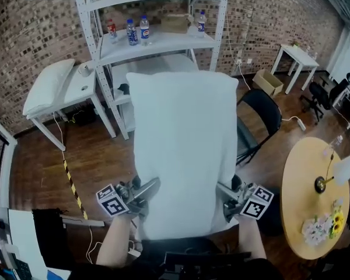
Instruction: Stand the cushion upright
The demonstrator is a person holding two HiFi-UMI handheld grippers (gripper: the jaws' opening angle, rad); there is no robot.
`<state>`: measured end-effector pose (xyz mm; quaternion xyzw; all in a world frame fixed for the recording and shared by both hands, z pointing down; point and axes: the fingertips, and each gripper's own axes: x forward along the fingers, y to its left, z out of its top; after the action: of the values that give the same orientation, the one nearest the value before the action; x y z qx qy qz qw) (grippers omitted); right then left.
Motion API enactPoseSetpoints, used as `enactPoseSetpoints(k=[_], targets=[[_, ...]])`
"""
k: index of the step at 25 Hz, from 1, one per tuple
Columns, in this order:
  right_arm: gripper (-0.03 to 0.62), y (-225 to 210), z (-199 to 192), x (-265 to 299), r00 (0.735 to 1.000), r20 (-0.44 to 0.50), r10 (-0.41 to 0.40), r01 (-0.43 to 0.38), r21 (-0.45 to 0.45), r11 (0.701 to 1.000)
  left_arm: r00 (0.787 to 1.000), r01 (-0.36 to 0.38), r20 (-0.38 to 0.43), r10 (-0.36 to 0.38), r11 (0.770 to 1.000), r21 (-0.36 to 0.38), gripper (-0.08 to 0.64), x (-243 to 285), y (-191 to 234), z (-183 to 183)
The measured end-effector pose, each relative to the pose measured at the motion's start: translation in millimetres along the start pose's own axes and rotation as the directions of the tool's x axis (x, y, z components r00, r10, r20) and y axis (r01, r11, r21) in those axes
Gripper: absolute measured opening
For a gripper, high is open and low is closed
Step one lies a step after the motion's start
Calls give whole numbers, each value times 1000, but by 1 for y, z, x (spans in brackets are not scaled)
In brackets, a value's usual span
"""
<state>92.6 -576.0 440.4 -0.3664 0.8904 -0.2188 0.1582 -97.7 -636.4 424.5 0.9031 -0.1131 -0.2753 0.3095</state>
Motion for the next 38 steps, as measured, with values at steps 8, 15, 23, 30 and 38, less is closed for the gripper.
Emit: enactPoseSetpoints(k=[8, 15, 23, 30, 38], targets=[[359, -49, 1, 64, 1000, -25, 14, -13, 60, 998, 998, -58, 14, 58, 998, -4, 311, 7, 67, 37], [359, -124, 16, 120, 993, -10, 116, -114, 119, 986, 989, -149, 32, 147, 986, 69, 311, 40, 125, 66], [359, -254, 123, 167, 985, 47, 167, -171, 100, 980, 992, -124, 26, 122, 983, 138, 311, 185, 207, 113], [359, -345, 182, 173, 985, 50, 164, -168, 98, 981, 993, -113, 40, 109, 984, 136, 311, 276, 263, 113], [359, -430, 225, 153, 995, 101, -14, 3, 110, 994, 998, -11, -67, 12, 1000, 20, 311, 378, 337, 94]])
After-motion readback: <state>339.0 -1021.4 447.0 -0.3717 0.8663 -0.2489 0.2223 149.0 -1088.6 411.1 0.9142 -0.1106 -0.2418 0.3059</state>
